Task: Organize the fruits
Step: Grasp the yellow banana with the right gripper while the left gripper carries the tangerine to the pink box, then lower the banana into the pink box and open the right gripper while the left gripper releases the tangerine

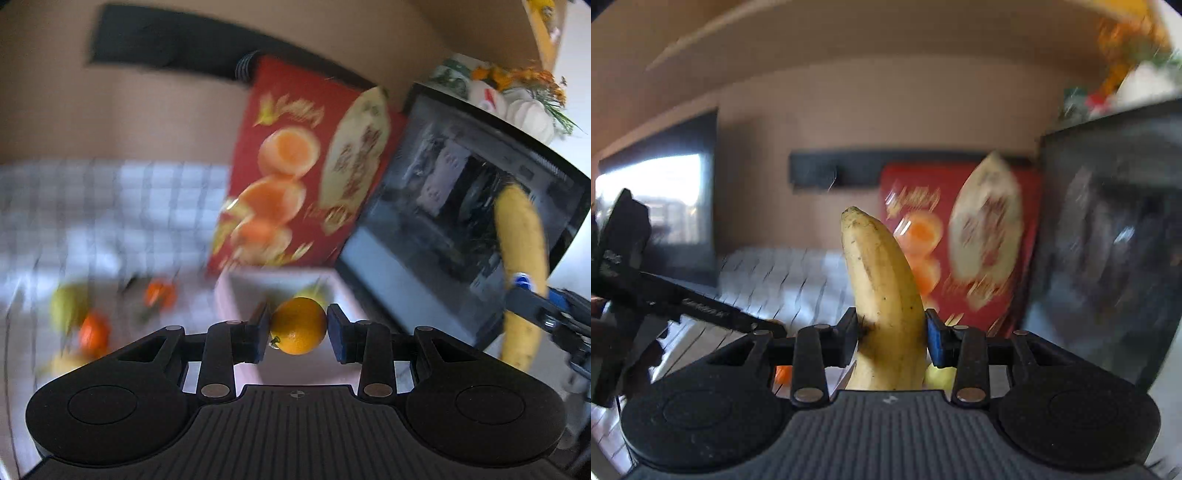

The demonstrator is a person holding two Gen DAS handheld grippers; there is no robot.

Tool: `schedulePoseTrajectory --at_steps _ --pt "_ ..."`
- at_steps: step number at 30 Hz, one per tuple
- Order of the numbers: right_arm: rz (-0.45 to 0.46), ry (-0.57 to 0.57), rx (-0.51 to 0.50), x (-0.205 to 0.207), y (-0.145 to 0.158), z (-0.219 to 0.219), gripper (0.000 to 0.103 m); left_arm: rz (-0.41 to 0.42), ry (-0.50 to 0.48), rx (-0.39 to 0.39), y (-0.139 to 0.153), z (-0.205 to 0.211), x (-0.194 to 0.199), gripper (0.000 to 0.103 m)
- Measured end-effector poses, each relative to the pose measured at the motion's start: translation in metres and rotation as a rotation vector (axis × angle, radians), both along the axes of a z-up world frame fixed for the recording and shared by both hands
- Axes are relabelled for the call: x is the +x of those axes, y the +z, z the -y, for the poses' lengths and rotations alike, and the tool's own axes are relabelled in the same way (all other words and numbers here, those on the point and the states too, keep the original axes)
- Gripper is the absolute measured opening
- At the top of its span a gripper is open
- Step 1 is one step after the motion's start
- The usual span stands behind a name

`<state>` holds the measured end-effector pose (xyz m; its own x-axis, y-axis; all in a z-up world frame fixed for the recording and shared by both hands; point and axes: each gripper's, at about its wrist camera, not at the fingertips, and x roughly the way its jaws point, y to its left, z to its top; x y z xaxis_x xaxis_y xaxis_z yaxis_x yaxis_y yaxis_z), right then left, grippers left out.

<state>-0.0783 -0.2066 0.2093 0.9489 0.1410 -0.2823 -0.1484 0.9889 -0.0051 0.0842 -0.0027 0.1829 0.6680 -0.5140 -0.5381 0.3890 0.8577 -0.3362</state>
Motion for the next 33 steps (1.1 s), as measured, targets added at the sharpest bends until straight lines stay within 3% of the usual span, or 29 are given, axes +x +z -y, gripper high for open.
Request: schedulePoseTrajectory --at_steps 3,6,9,12,15,19,24,28,33 --pt "0.025 -0.059 0.011 0.003 0.02 0.017 0.037 -0.072 -0.033 0.064 -0.011 0.036 0.046 0.038" --pt "0.01 -0.12 0.033 0.006 0.022 0.032 0.037 -0.154 -0.061 0.141 -0.048 0.068 0.076 0.038" --pt "-0.038 -0.166 0.068 0.01 0.014 0.046 0.037 -0.192 -0.101 0.228 -0.09 0.092 0.086 0.038" --pt "-0.1 -0.205 0.099 0.012 -0.001 0.061 0.037 -0.191 -0.144 0.254 -0.112 0.1 0.084 0.039" --pt "-0.166 -0.224 0.1 0.021 -0.015 0.069 0.037 -0.153 -0.112 0.2 -0.111 0.09 0.078 0.039" --pt "-0.251 -0.2 0.079 0.043 -0.035 0.068 0.037 -0.126 -0.006 0.036 -0.096 0.048 0.059 0.038" --pt "-0.345 -0.136 0.105 0.088 -0.059 0.061 0.037 -0.161 0.079 -0.077 -0.092 -0.002 0.021 0.038" --pt "-0.429 -0.069 0.194 0.142 -0.082 0.053 0.037 -0.198 0.112 -0.088 -0.099 -0.031 -0.011 0.038" --pt "-0.557 -0.012 0.239 0.206 -0.118 0.022 0.037 -0.264 0.183 -0.04 -0.118 -0.063 -0.04 0.038"
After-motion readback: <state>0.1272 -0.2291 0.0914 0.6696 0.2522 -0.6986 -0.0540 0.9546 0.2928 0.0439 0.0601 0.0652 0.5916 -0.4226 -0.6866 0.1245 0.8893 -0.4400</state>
